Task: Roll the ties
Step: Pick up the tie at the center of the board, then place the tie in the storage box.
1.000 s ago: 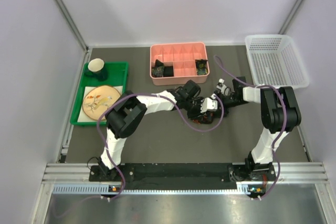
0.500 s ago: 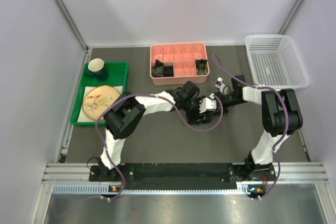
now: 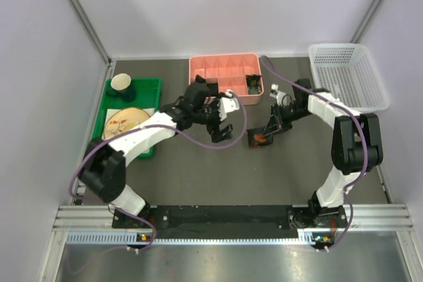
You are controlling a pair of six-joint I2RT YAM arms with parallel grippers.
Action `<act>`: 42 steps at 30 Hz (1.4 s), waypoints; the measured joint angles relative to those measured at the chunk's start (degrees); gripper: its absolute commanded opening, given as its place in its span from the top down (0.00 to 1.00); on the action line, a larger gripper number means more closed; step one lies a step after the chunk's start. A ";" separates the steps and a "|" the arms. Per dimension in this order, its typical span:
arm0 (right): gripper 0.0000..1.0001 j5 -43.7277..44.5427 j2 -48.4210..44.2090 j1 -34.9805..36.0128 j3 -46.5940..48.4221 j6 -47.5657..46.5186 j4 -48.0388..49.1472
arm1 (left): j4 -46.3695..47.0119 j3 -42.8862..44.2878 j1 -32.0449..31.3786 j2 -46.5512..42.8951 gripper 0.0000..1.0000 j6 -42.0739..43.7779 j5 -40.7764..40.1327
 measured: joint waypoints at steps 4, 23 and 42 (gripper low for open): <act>1.00 4.87 -0.74 0.74 11.85 -8.48 -7.63 | -0.22 -1.03 4.28 -6.47 0.01 -4.66 -0.11; 1.00 37.03 8.44 16.44 59.78 -48.65 -12.85 | -14.01 -0.94 34.45 -13.81 0.01 -26.84 7.96; 1.00 54.31 23.91 24.26 57.24 -73.13 -7.10 | -15.39 -11.02 39.56 -29.33 0.01 -33.29 6.19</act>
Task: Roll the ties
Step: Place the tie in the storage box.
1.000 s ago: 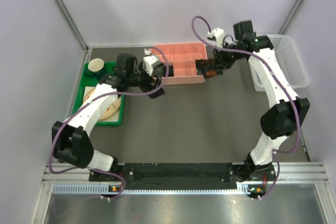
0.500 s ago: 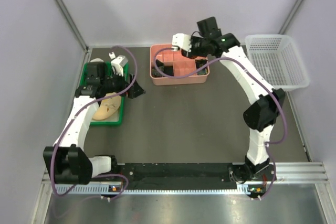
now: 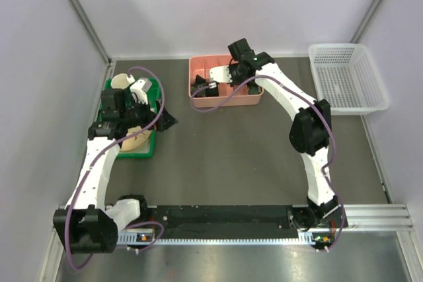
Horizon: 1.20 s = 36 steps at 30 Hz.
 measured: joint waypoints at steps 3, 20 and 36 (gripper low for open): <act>1.00 1.16 1.46 0.55 0.04 -0.07 0.09 | -0.26 0.00 0.04 -0.57 0.01 0.02 -0.92; 1.00 10.86 8.57 3.06 4.00 1.79 0.15 | -1.44 -0.11 0.15 -2.54 0.01 0.09 -2.49; 1.00 10.69 12.02 3.10 5.11 6.75 -0.83 | -1.97 -0.11 0.15 -2.32 0.01 0.33 -2.32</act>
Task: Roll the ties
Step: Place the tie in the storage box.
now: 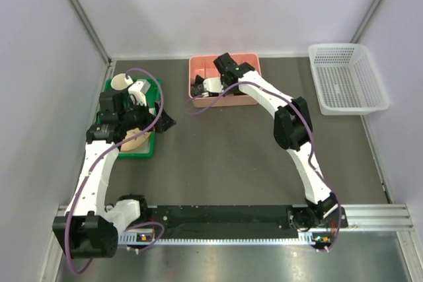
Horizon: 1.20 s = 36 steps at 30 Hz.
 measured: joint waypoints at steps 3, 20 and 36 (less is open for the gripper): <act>1.00 -0.94 1.27 -0.02 0.28 0.61 -0.85 | -0.35 0.00 0.00 0.02 0.01 0.02 0.11; 0.66 -2.73 1.95 -0.76 0.22 -1.11 -0.74 | -0.83 -0.22 0.02 0.55 0.01 0.20 0.57; 0.63 -6.99 -2.38 -1.60 -2.84 -1.01 0.28 | -0.26 -0.22 0.02 3.02 0.01 1.14 3.37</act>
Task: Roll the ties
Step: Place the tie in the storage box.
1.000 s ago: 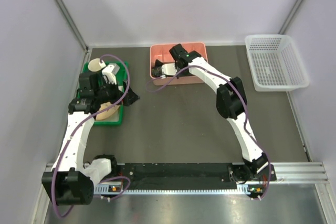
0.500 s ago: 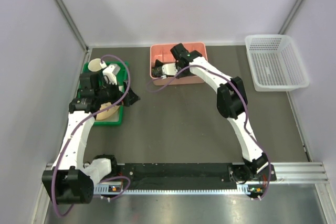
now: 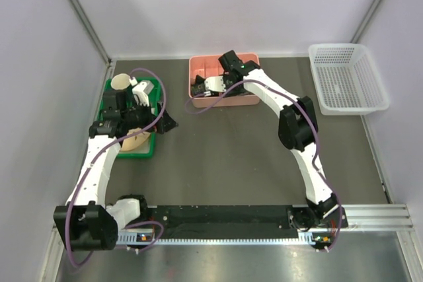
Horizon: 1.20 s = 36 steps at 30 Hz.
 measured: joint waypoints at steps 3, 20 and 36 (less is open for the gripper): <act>0.75 -0.48 -1.51 -0.04 -0.76 0.35 -0.07 | 0.04 0.00 0.00 1.36 0.01 0.15 0.72; 1.00 -1.20 -2.21 -2.34 -1.20 0.92 4.28 | 1.14 0.24 0.02 1.99 0.01 0.17 1.70; 1.00 -1.57 0.39 -3.04 -1.20 0.74 10.75 | 0.85 0.24 0.02 1.99 0.01 1.73 1.70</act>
